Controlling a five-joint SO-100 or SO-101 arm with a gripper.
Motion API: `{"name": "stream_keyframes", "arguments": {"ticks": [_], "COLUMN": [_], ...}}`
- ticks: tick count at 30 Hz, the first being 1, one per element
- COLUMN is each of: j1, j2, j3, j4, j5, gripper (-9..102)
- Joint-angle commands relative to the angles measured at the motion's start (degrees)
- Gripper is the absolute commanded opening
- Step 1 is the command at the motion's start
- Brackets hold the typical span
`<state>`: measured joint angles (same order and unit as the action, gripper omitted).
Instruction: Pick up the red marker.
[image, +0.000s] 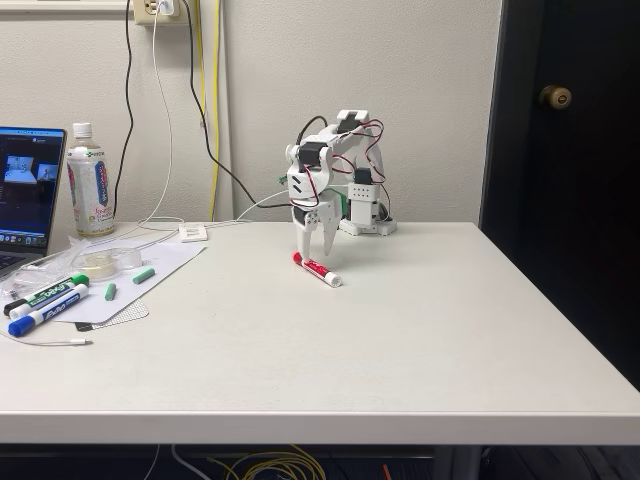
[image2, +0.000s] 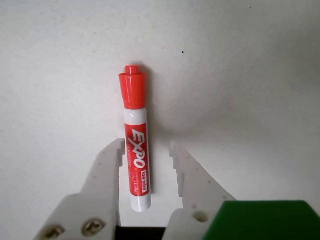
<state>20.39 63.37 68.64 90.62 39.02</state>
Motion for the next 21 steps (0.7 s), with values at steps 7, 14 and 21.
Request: {"name": "stream_keyframes", "arguments": {"ticks": [7,14,21], "j1": [-0.4,-0.7,-1.0], "j2": [-2.8,-3.8,-4.1], "j3": [-2.6,-2.5,-2.5], "j4": [-2.3,-2.1,-0.8], "j5": [1.0,1.0,1.1], "gripper": [21,21,10]}}
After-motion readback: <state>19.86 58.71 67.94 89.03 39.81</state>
